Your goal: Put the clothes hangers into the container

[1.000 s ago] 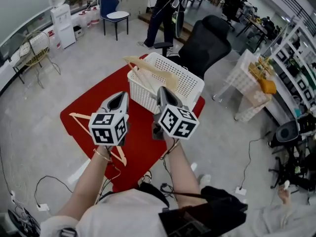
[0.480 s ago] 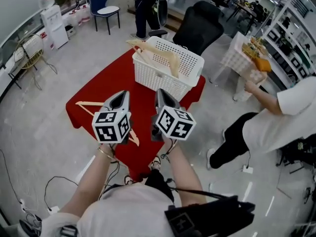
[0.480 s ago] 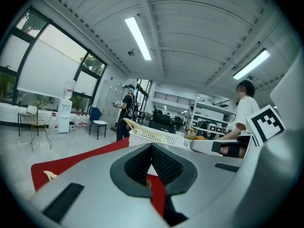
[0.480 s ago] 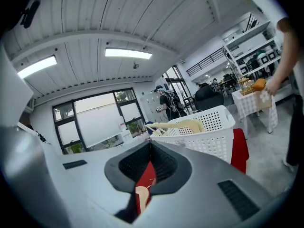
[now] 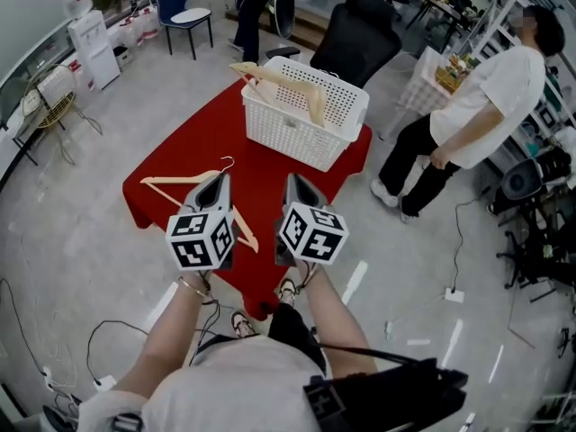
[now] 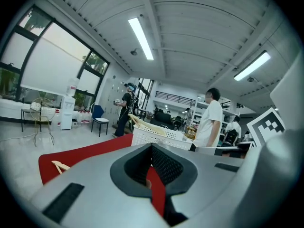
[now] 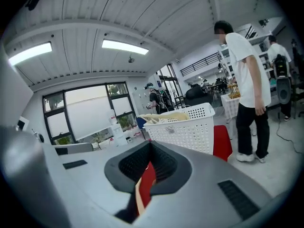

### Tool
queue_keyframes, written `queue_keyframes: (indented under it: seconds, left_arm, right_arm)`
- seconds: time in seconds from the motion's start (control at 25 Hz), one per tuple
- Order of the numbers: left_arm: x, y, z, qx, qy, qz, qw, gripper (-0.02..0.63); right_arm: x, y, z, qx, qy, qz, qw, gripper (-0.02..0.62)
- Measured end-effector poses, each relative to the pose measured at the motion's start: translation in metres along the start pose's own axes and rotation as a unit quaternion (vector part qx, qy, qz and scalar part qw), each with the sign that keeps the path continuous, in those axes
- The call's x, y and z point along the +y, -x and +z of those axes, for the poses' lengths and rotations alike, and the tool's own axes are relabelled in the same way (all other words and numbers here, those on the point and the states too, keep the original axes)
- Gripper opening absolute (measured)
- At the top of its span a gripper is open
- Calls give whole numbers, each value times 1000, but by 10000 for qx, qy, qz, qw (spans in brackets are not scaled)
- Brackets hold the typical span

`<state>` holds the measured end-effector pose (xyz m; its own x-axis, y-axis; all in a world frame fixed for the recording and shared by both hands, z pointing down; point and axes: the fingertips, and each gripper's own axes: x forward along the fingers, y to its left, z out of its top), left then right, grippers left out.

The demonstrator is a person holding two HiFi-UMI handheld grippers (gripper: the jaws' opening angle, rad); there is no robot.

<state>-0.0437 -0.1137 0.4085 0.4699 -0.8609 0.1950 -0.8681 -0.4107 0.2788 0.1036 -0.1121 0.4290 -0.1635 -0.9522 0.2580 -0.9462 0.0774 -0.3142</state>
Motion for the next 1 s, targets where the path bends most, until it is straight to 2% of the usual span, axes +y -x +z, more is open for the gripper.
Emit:
queue_keyframes:
  seconds: [0.24,0.6,0.76,1.0]
  left_arm:
    - [4,0,-11,29,97,181,9998,2]
    - [-10,-19,-11,54,97,149,9998,2]
    - [-16,-29,-6,51,-82,204,9997,2]
    - [-26,-37,-4,4,85,68,9999,2]
  right_arm:
    - [-2,1,-12,195,266,-56,9994,17]
    - [-5,-8,-5,278,418,-50,9987,17]
    - [-6,-13,2,247,535,-28,9983,17]
    - [-17,-15,6,264,493,-3,9984,17]
